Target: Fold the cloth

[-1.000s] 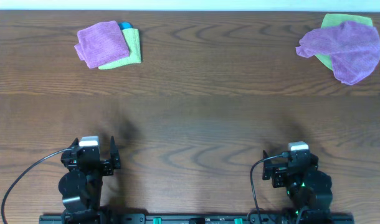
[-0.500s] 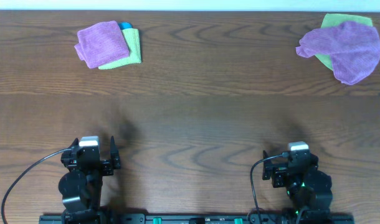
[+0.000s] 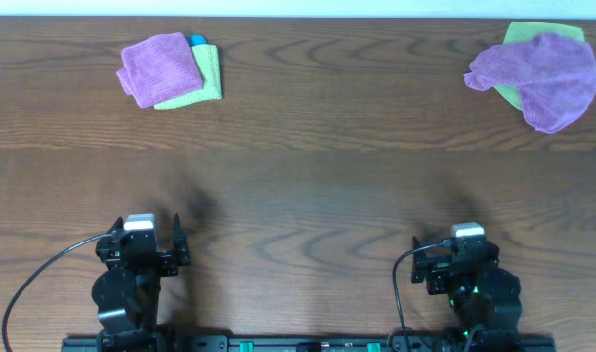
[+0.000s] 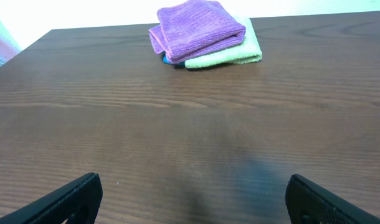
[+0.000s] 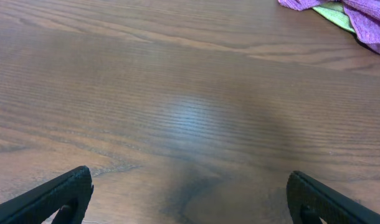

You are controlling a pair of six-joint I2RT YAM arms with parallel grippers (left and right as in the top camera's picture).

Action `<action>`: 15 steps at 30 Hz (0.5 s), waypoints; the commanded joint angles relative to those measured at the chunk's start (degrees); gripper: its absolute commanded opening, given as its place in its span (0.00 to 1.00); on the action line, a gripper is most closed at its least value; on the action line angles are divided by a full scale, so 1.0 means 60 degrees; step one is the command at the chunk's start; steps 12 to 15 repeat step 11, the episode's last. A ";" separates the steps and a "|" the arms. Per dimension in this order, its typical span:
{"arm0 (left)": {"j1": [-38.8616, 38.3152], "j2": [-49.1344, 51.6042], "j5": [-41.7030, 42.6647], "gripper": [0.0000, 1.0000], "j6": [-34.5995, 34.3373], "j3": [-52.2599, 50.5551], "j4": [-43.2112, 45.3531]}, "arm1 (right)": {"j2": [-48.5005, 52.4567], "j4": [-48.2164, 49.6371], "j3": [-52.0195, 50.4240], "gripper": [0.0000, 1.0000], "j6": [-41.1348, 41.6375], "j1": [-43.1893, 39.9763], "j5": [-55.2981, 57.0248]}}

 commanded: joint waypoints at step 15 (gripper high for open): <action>0.0058 -0.0069 0.0033 0.95 -0.0080 -0.0215 -0.0007 | -0.0029 -0.0004 -0.0131 0.99 0.0124 -0.0062 -0.0025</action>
